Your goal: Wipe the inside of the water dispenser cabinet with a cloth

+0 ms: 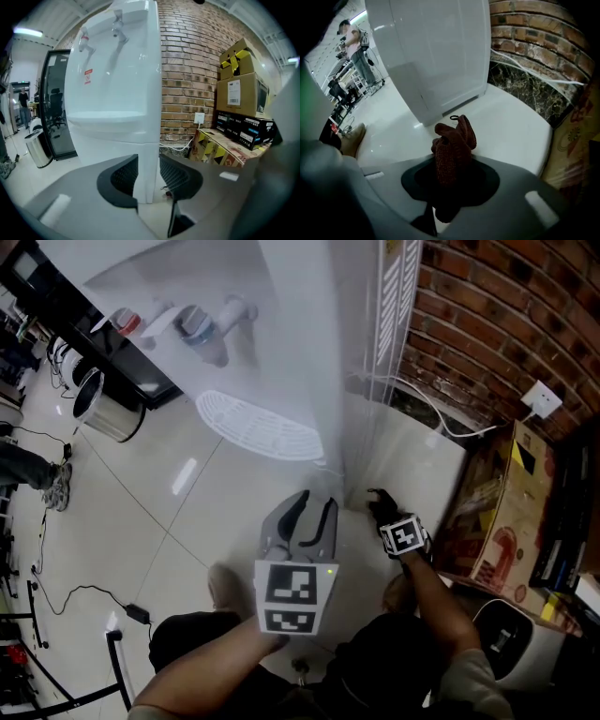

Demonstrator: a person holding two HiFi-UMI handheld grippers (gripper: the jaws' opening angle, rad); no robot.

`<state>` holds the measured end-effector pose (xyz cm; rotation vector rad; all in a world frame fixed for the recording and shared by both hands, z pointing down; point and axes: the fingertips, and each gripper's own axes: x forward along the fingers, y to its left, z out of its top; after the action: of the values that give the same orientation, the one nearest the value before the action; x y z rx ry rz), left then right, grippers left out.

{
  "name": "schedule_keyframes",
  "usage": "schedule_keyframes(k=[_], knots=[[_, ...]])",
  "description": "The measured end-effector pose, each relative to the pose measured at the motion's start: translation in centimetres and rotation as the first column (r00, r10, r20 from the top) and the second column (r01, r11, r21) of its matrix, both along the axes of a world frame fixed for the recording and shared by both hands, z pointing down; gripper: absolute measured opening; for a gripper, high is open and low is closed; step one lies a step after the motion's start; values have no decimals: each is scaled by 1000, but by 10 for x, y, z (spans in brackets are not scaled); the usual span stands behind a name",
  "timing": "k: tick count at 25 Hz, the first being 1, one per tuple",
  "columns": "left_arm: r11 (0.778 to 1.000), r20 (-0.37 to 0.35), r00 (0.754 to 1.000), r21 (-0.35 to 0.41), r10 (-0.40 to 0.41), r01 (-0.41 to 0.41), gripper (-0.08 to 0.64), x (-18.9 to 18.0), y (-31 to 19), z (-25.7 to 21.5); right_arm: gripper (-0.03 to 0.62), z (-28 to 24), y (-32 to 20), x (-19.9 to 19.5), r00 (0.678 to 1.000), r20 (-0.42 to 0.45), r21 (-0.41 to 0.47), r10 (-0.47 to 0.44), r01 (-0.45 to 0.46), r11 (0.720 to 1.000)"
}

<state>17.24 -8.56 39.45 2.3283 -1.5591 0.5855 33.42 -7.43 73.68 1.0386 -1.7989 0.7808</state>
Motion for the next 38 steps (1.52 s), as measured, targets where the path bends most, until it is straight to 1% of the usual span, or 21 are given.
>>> schedule_keyframes(k=[3, 6, 8, 10, 12, 13, 16, 18, 20, 22, 24, 25, 26, 27, 30, 31, 33, 35, 38], knots=[[1000, 0, 1000, 9, 21, -21, 179, 3, 0, -4, 98, -49, -10, 5, 998, 47, 80, 41, -45, 996], [999, -11, 1000, 30, 22, -22, 211, 4, -3, -12, 98, -117, -22, 10, 993, 101, 169, 64, -81, 982], [999, -25, 1000, 31, 12, -11, 229, 2, -5, -16, 98, -166, -26, 11, 991, 120, 226, 64, -90, 970], [1000, -48, 999, 18, 3, -2, 260, 1, -7, -16, 98, -216, -30, 13, 992, 119, 284, 50, -82, 955], [1000, -67, 998, 7, 3, -3, 309, 4, -9, -15, 100, -268, -31, 11, 994, 105, 338, 16, -51, 940], [1000, -68, 998, 4, 8, -7, 322, 7, -9, -14, 101, -292, -30, 8, 996, 93, 362, -6, -28, 932], [1000, -46, 999, 10, 26, -26, 343, 14, -13, -11, 101, -352, -24, -3, 997, 43, 414, -62, 39, 910], [999, -32, 999, 20, 30, -30, 349, 17, -20, -9, 103, -386, -18, -8, 997, 17, 424, -71, 57, 904], [1000, -28, 999, 21, 21, -20, 366, 16, -27, -6, 104, -419, -12, -11, 999, 32, 440, -36, 18, 898], [1000, -31, 1000, 12, 2, -2, 381, 13, -33, -3, 104, -448, -12, -14, 996, 84, 478, 23, -60, 876], [1000, -39, 999, -10, -21, 21, 394, 13, -35, 3, 104, -461, -12, -17, 989, 130, 517, 69, -127, 847], [999, -40, 999, -22, -33, 32, 400, 14, -35, 7, 104, -460, -12, -19, 987, 143, 531, 79, -144, 835], [999, -37, 998, -31, -45, 43, 403, 16, -35, 11, 104, -456, -11, -20, 987, 144, 540, 77, -144, 829], [998, -30, 998, -32, -57, 56, 405, 18, -36, 15, 104, -449, -10, -21, 989, 135, 542, 67, -131, 830], [993, -4, 993, 3, -115, 115, 405, 16, -45, 17, 104, -430, -6, -17, 991, 127, 516, 33, -95, 851], [990, -4, 990, 11, -143, 143, 405, 11, -48, 17, 104, -428, -5, -16, 991, 130, 514, 26, -90, 853], [982, -20, 982, -2, -190, 190, 405, 3, -53, 21, 104, -427, -4, -16, 990, 137, 518, 19, -88, 851], [979, -37, 979, -22, -202, 202, 413, 3, -56, 27, 106, -426, -4, -18, 990, 143, 521, 9, -83, 849], [981, -36, 980, -17, -194, 194, 413, 15, -58, 29, 106, -424, -8, -21, 991, 136, 520, -13, -60, 852]])
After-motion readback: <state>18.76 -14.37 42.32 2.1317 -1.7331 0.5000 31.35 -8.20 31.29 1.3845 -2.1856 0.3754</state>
